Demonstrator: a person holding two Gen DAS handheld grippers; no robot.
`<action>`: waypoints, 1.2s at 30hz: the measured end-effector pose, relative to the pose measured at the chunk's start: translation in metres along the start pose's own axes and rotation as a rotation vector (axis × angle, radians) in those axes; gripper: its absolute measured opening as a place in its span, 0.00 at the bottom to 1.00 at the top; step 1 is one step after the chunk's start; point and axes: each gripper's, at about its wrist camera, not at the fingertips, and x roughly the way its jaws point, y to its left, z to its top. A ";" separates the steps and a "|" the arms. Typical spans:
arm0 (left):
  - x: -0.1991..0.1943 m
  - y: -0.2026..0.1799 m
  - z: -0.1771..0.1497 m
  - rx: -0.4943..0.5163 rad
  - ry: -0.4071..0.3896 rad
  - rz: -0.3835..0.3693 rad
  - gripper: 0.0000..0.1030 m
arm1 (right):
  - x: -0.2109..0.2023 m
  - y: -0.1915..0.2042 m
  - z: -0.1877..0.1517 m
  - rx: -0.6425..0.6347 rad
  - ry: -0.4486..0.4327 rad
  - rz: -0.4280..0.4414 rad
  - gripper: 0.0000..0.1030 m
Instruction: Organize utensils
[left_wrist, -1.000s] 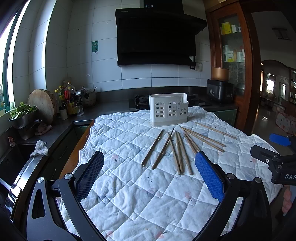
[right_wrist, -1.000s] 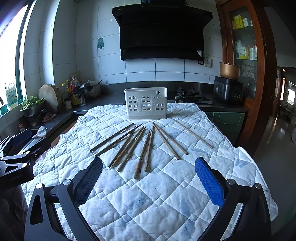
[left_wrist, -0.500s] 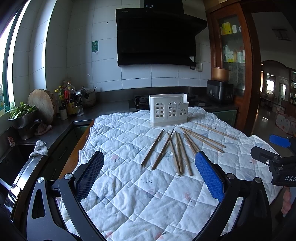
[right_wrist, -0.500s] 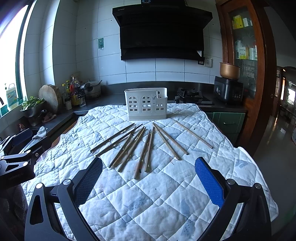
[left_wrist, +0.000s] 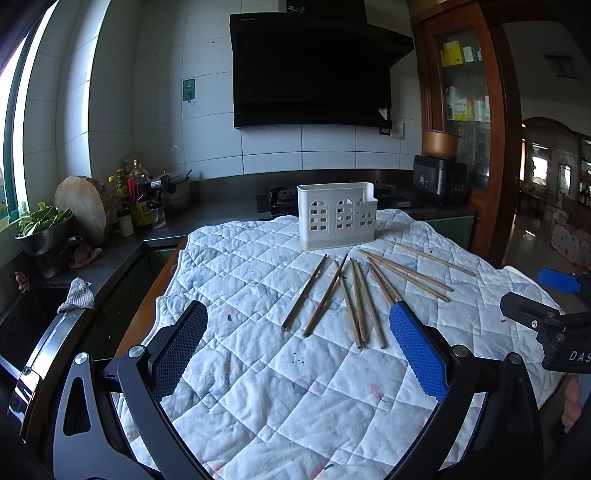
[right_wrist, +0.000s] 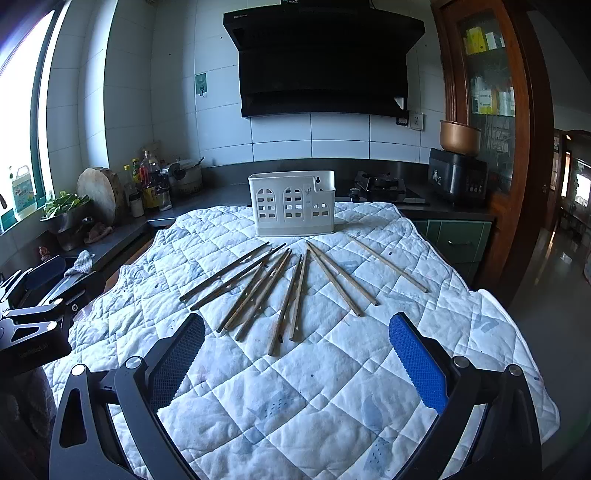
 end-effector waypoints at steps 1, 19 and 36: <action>0.001 0.000 0.000 -0.001 0.001 0.000 0.95 | 0.004 0.000 -0.003 0.000 0.001 0.003 0.94; 0.028 0.006 0.002 -0.005 0.038 0.004 0.95 | 0.024 -0.019 -0.004 0.017 0.004 0.015 0.94; 0.088 0.014 0.009 0.023 0.125 -0.029 0.94 | 0.079 -0.058 0.010 -0.002 0.064 -0.024 0.94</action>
